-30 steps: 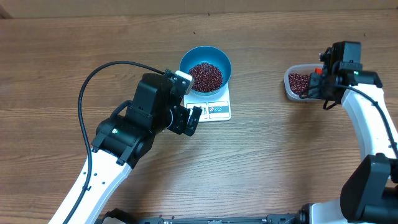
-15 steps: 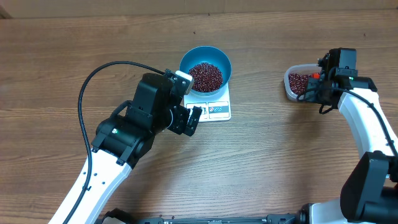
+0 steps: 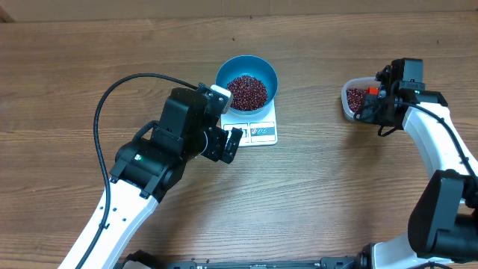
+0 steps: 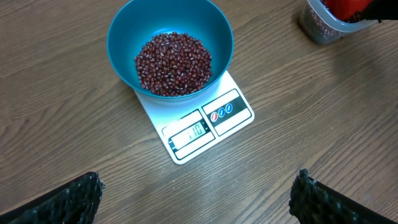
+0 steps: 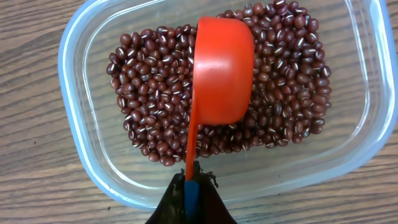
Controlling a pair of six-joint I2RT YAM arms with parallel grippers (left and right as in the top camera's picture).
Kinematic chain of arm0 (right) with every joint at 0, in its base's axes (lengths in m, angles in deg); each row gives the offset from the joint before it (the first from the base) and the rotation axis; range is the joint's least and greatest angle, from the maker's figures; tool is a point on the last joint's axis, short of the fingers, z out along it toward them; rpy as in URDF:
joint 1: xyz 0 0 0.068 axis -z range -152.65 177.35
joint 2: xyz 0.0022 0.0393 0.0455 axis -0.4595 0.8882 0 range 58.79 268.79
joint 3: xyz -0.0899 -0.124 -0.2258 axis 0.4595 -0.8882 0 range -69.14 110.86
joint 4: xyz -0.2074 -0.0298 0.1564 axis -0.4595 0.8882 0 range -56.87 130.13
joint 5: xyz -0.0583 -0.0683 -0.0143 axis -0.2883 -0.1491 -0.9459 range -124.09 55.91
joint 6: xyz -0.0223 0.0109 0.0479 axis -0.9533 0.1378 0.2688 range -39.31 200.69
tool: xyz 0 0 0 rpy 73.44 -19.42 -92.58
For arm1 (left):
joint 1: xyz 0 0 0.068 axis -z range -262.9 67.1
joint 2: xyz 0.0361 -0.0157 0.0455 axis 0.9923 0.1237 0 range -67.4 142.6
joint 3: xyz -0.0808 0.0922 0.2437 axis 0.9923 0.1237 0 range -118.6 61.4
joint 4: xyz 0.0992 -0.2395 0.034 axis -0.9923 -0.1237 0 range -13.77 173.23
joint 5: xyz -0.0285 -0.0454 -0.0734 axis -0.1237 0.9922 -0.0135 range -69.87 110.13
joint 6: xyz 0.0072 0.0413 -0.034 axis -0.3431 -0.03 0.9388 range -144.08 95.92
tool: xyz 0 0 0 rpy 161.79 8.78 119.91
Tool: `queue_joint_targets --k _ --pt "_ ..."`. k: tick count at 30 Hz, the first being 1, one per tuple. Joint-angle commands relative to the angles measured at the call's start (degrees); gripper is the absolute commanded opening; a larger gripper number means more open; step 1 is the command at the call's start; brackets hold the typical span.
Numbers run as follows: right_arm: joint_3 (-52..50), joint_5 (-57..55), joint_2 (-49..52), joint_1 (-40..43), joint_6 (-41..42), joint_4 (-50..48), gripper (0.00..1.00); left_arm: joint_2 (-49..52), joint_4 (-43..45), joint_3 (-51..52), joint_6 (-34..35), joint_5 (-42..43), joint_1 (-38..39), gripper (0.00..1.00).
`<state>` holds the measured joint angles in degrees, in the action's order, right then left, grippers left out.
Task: Scoop item into bowl and weigh 150g on scale
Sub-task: 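Lower the scoop into the beans and drag to fill it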
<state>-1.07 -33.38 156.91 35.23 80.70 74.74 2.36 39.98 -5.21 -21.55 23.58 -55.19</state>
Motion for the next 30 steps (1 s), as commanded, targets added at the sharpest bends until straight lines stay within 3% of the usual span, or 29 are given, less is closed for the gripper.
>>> queue_joint_targets --k 1,20,30 --pt "-0.3 2.4 1.7 0.2 0.4 0.9 0.04 0.3 0.2 0.6 -1.3 0.5 -0.3 0.99" --pt "-0.3 16.6 1.7 0.4 -0.5 0.8 0.04 0.3 0.2 0.6 -1.3 0.5 -0.3 1.00" --pt "-0.3 20.8 1.7 4.5 -0.6 0.9 0.04 0.3 0.2 0.6 -1.3 0.5 -0.3 1.00"
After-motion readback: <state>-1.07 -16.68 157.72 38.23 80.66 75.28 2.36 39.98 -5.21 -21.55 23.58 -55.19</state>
